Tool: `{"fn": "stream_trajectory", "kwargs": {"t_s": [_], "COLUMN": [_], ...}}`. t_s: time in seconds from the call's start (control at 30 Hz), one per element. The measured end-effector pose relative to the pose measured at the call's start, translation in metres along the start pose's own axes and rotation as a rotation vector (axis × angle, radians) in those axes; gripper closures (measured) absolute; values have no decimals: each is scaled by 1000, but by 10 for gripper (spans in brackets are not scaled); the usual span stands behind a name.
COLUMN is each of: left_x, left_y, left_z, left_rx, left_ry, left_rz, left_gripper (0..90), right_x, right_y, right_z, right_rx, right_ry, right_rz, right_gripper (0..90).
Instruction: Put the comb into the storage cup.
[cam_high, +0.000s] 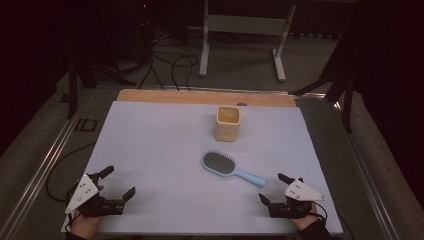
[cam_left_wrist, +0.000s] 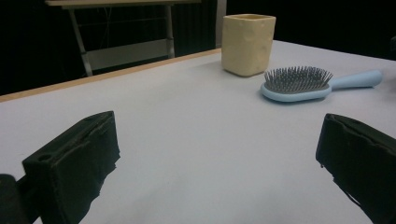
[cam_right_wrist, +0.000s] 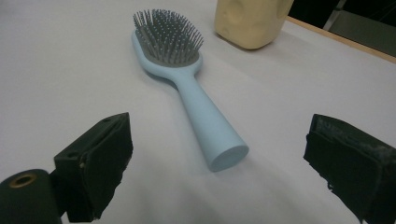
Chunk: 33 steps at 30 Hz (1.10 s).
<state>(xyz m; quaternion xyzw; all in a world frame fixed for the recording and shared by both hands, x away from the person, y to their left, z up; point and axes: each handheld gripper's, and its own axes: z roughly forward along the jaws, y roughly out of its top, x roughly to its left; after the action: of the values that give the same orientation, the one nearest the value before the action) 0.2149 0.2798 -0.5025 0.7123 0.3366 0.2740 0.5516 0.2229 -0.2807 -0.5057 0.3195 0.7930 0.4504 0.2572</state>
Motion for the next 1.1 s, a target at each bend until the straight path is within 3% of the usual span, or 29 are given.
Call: {"fn": "stream_trajectory", "kwargs": {"t_s": [0.83,1.1], "left_x": [0,0], "left_y": [1,1], "left_z": [-1,-1], "left_rx": [-3,-3], "left_ry": [5,5], "left_rz": [0,-1], "left_gripper": [0,0], "right_x": [4,0], "right_y": [9,19], "right_z": [-4,-12], "right_rx": [34,28], "right_ry": [10,0], "right_rz": [-21,2], "right_gripper": [77,76]}}
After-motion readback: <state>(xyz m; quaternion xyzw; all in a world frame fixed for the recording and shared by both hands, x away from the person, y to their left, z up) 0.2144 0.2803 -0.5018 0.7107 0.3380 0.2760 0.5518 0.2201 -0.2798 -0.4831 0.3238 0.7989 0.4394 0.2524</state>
